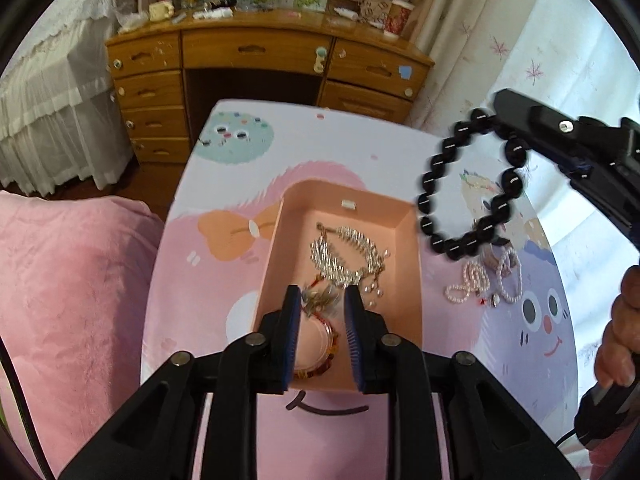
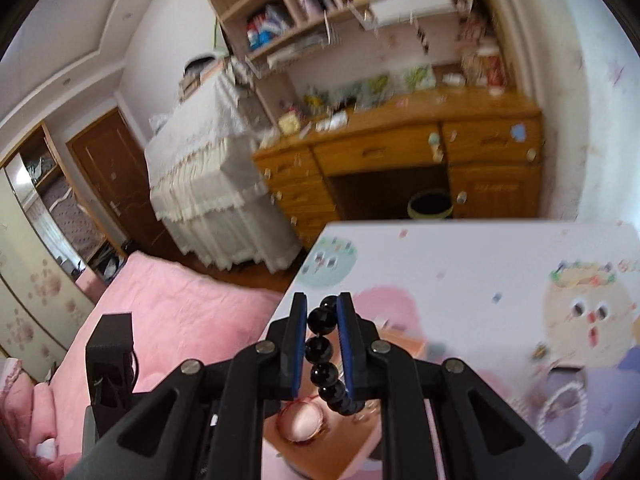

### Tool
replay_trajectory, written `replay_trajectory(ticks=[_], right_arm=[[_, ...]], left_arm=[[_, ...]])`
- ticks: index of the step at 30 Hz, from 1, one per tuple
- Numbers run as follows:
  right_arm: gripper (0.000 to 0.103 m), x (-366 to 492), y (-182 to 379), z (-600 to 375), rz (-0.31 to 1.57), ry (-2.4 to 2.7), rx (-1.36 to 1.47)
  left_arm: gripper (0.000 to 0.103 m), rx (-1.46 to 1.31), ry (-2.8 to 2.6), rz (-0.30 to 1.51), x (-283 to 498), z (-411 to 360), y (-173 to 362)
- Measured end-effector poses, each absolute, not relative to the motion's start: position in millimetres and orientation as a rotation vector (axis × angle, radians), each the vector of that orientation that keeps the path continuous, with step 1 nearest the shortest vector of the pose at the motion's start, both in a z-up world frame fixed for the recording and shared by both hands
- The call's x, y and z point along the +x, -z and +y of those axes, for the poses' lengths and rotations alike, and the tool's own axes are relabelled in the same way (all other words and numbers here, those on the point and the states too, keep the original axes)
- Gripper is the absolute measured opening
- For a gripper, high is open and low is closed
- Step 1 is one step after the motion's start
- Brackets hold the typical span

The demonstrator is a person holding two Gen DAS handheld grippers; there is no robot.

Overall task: Organize jewelry
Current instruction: 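Lower the black bracelet and gold charm into the pink box and open both tools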

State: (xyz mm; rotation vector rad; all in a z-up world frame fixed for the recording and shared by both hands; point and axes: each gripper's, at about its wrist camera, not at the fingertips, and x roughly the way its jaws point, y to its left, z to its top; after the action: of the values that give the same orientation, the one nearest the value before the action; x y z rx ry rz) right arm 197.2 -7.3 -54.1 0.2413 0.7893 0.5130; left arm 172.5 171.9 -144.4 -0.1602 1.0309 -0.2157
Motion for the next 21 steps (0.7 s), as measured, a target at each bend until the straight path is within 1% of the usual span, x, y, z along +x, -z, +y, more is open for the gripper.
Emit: replay_trajectory(ticks=[1,2,3,5,7,11,17,18,19,20,21], right_arm=[[0.016,199,59,-2,0.817,-0.517,0.245],[0.018,201,64,1,0.843,-0.512,0.247],[0.022,202,69,4,0.863,-0.499,0.244],[0.026,202,75,7,0.879,-0.475,0.235],[0.027,200,78,10,0.884,-0.459,0.236],[0.035,198,82,7,0.895,-0.43,0.233],[0.043,198,87,-5,0.913,-0.388,0.231],[0.046,199,88,-8,0.918,-0.383,0.228],[0.048,197,90,-10,0.925,-0.376,0.221],[0.053,196,91,-12,0.931,-0.371,0.214],[0.058,193,93,-15,0.94,-0.361,0.196]], left_arm=[[0.039,-0.163,0.221,1.047,174,174,148],[0.049,-0.168,0.224,1.062,174,176,150],[0.051,-0.173,0.228,1.068,175,179,152],[0.051,-0.178,0.238,1.074,174,183,154],[0.053,-0.177,0.237,1.08,174,186,154],[0.063,-0.17,0.226,1.083,172,193,155],[0.069,-0.184,0.223,1.079,169,193,155],[0.07,-0.183,0.226,1.079,168,192,155],[0.073,-0.18,0.23,1.076,167,189,154],[0.078,-0.175,0.23,1.073,165,187,152],[0.08,-0.169,0.23,1.067,163,184,151]])
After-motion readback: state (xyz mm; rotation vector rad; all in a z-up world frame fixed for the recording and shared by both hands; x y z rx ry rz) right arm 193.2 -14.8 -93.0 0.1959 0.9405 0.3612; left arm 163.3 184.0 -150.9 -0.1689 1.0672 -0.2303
